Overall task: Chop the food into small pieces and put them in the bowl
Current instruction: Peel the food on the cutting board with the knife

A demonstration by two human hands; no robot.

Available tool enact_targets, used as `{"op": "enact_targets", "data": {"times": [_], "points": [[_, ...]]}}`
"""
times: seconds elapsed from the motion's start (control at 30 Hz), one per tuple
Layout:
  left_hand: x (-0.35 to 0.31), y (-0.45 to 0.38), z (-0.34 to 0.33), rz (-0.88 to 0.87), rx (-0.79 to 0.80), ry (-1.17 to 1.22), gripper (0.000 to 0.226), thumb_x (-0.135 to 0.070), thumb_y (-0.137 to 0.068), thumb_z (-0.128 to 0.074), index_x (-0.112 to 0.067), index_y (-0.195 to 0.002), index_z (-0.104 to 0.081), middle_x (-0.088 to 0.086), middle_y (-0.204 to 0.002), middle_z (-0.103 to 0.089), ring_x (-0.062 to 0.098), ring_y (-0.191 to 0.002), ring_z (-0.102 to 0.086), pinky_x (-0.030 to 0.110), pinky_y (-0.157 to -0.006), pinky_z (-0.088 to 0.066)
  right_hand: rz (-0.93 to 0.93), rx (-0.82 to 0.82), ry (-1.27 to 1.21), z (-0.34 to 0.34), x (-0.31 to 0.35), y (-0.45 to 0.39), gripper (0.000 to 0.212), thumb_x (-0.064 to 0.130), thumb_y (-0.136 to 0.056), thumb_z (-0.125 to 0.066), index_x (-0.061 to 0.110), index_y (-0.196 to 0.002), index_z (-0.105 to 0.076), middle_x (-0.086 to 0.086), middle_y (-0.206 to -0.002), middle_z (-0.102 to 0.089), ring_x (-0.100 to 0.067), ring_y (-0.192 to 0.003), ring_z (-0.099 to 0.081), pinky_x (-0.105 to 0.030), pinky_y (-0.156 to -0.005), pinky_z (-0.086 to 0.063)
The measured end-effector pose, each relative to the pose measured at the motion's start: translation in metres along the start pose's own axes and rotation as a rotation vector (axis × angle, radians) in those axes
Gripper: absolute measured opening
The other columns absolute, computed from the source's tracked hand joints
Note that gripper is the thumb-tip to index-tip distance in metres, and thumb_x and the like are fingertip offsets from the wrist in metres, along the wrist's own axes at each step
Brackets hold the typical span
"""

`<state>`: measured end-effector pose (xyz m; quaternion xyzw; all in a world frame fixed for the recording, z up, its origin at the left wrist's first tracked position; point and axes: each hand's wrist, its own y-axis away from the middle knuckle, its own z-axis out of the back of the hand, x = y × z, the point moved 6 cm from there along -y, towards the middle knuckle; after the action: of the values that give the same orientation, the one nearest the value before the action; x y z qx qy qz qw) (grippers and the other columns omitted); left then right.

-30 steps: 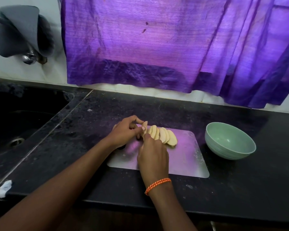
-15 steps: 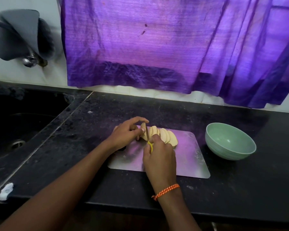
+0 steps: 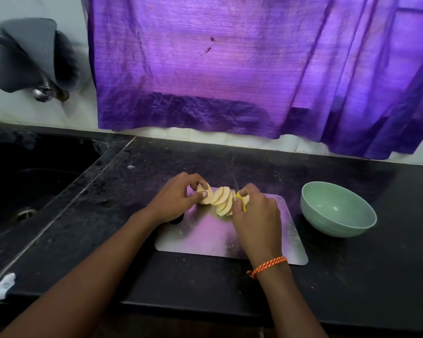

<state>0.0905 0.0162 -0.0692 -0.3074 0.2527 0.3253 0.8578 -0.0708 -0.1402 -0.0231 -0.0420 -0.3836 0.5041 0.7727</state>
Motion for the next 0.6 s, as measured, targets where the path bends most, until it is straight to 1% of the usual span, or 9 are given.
{"op": "enact_targets", "data": {"times": [0.1, 0.17, 0.27, 0.3, 0.37, 0.5, 0.53, 0.6], "points": [[0.0, -0.001, 0.0, -0.001, -0.005, 0.007, 0.015, -0.036, -0.098, -0.075, -0.038, -0.112, -0.07, -0.009, -0.107, -0.063, -0.001, -0.086, -0.055, 0.032, -0.078, -0.046, 0.059, 0.045, -0.003, -0.007, 0.014, 0.005, 0.01, 0.022, -0.097, -0.061, 0.019, -0.106, -0.063, -0.003, -0.09, -0.067, -0.023, -0.085, -0.06, -0.031, -0.063, -0.041], [-0.002, 0.0, -0.001, -0.007, 0.001, 0.022, 0.016, -0.036, -0.098, -0.075, -0.038, -0.112, -0.069, -0.01, -0.106, -0.064, -0.001, -0.085, -0.056, 0.034, -0.078, -0.049, 0.082, 0.061, 0.038, -0.017, 0.024, 0.014, 0.016, 0.023, -0.098, -0.058, 0.019, -0.112, -0.062, -0.004, -0.094, -0.065, -0.025, -0.089, -0.06, -0.033, -0.064, -0.041], [-0.004, 0.002, -0.003, -0.007, 0.013, -0.016, 0.017, -0.043, -0.098, -0.074, -0.041, -0.112, -0.065, -0.012, -0.095, -0.067, 0.004, -0.08, -0.059, 0.035, -0.072, -0.051, 0.06, 0.095, 0.078, -0.029, 0.031, 0.024, 0.024, 0.023, -0.101, -0.053, 0.016, -0.122, -0.061, -0.005, -0.098, -0.065, -0.024, -0.088, -0.063, -0.032, -0.062, -0.044], [-0.005, 0.002, -0.003, 0.003, 0.013, -0.037, 0.017, -0.046, -0.098, -0.073, -0.042, -0.111, -0.063, -0.012, -0.091, -0.068, 0.005, -0.078, -0.06, 0.036, -0.07, -0.05, 0.052, 0.102, 0.089, -0.03, 0.031, 0.027, 0.023, 0.023, -0.102, -0.053, 0.016, -0.122, -0.061, -0.005, -0.098, -0.066, -0.023, -0.088, -0.064, -0.03, -0.062, -0.042], [-0.003, 0.002, -0.002, 0.036, -0.001, -0.073, 0.016, -0.054, -0.098, -0.069, -0.042, -0.107, -0.062, -0.012, -0.087, -0.068, 0.006, -0.079, -0.062, 0.039, -0.071, -0.053, 0.037, 0.115, 0.11, -0.03, 0.03, 0.033, 0.02, 0.024, -0.102, -0.053, 0.017, -0.119, -0.06, -0.005, -0.1, -0.067, -0.023, -0.089, -0.065, -0.029, -0.063, -0.039], [0.003, 0.003, 0.001, 0.078, -0.012, -0.059, 0.016, -0.055, -0.097, -0.067, -0.041, -0.102, -0.061, -0.01, -0.089, -0.069, 0.009, -0.081, -0.065, 0.047, -0.075, -0.058, 0.044, 0.124, 0.129, -0.029, 0.033, 0.041, 0.022, 0.025, -0.102, -0.052, 0.017, -0.121, -0.058, -0.007, -0.096, -0.067, -0.025, -0.086, -0.065, -0.03, -0.062, -0.035], [0.003, 0.003, 0.001, 0.087, -0.009, -0.063, 0.018, -0.057, -0.096, -0.064, -0.042, -0.103, -0.06, -0.01, -0.092, -0.068, 0.01, -0.083, -0.065, 0.048, -0.076, -0.058, 0.045, 0.121, 0.122, -0.027, 0.033, 0.041, 0.024, 0.025, -0.101, -0.052, 0.017, -0.122, -0.059, -0.007, -0.094, -0.067, -0.025, -0.084, -0.064, -0.031, -0.062, -0.035], [0.003, 0.003, 0.0, 0.108, -0.01, -0.094, 0.024, -0.063, -0.091, -0.057, -0.042, -0.104, -0.057, -0.008, -0.098, -0.065, 0.012, -0.088, -0.062, 0.046, -0.078, -0.056, 0.038, 0.084, 0.102, -0.016, 0.03, 0.037, 0.02, 0.026, -0.101, -0.052, 0.019, -0.118, -0.06, -0.005, -0.089, -0.065, -0.025, -0.077, -0.059, -0.031, -0.061, -0.035]]}}
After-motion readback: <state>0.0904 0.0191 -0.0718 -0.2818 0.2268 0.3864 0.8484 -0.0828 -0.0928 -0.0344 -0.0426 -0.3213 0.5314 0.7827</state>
